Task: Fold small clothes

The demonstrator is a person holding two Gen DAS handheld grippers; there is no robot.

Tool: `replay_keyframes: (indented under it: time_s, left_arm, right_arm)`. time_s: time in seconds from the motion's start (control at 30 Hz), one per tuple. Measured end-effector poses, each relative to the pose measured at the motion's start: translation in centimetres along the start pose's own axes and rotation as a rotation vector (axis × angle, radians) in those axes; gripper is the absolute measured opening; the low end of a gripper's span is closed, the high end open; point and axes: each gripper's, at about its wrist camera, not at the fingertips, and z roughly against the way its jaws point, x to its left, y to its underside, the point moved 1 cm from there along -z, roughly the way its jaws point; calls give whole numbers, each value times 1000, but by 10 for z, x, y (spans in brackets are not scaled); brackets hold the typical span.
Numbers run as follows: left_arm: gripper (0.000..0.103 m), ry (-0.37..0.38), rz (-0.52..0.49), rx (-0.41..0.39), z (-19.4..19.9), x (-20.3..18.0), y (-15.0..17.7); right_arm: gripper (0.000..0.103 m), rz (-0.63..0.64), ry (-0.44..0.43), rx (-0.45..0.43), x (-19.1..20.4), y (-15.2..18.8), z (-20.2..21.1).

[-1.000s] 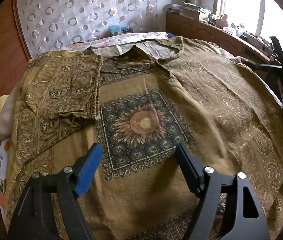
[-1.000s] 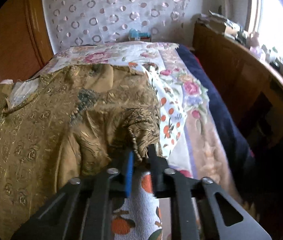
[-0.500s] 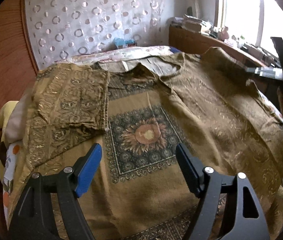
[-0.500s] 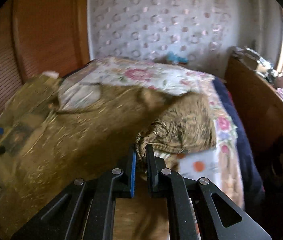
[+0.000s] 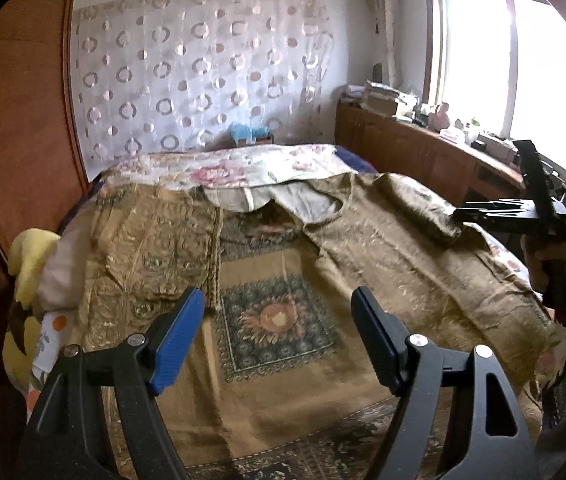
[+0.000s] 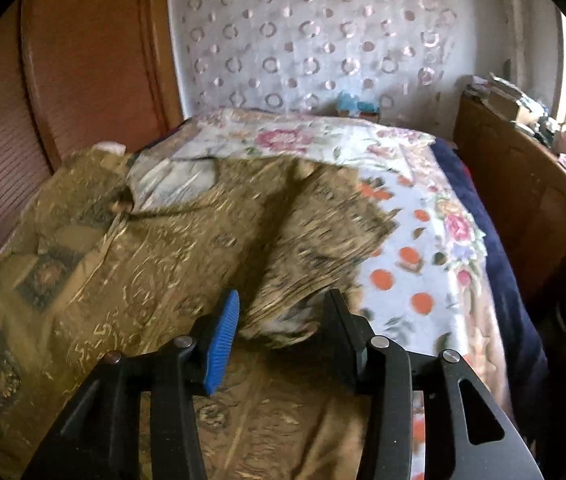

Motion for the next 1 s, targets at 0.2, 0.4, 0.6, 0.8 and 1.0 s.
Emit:
replay_keyframes:
  time_s: [0.2,0.4,0.6,0.8,1.0]
  left_arm:
    - [77,7,-16,-24,6,-8,-4]
    - [77,10,-26,-35,11,-11,-4]
    - [77,8,-31,-45,16,-13,-4]
    - [77,6,-29,-46,17,-13,-3]
    - [77,0,-23,-41,16,-11,-2]
  right_arm:
    - [46,-52,37,21,-18,-4,-18]
    - [46,-86,46,68,-27,-17,-47]
    - [46,-155,36,108,-38,-33,-71]
    - [46,-183,28,153,-44,-40,-89]
    - [38,-159,34,163,-41,-44,-95]
